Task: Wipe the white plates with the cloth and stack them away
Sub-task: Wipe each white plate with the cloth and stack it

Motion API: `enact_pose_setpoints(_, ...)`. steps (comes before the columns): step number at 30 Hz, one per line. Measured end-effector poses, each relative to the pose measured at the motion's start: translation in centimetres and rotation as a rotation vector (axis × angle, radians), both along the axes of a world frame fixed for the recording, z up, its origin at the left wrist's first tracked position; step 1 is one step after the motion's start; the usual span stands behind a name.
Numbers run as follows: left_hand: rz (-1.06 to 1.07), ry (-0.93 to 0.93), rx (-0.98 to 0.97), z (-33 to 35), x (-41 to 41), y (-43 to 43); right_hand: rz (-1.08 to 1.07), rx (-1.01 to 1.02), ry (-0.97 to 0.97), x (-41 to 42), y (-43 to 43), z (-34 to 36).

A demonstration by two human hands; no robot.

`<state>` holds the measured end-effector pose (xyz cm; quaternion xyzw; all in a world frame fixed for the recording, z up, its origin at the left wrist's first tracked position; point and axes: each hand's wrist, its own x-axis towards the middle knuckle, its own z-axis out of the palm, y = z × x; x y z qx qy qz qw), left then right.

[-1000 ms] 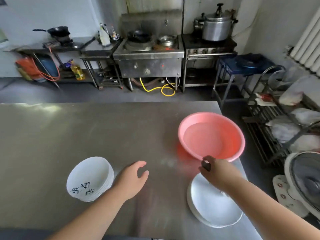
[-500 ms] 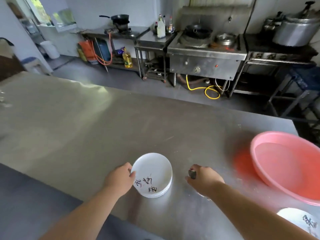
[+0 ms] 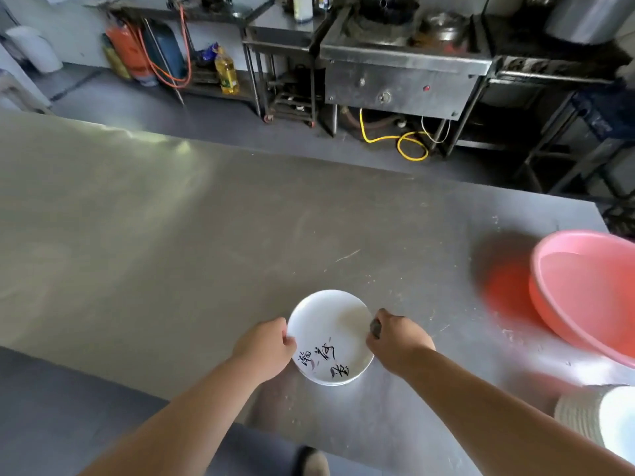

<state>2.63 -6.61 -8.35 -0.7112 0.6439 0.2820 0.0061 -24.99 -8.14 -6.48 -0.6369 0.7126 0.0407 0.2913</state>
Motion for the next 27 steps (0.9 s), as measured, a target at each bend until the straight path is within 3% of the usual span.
enact_pose_setpoints(7,0.059,0.112,-0.061,0.9,-0.8,-0.7,-0.111,-0.004,-0.042,-0.2,0.8,0.4)
enact_pose_setpoints(16,0.027,0.384,-0.039,3.2,-7.9,-1.0,-0.417,-0.069,-0.362,-6.8,5.0,4.1)
enact_pose_setpoints(20,0.007,0.536,0.008,2.9,-13.0,1.1,-0.532,-0.156,-0.345,-10.8,8.6,4.1)
enact_pose_setpoints(23,0.019,0.611,0.033,1.9,-16.3,3.0,-0.600,-0.093,-0.430,-13.6,11.5,3.6)
enact_pose_setpoints(27,-0.005,0.636,0.113,-0.1,-19.3,5.4,-0.615,-0.008,-0.359,-16.7,14.4,2.0)
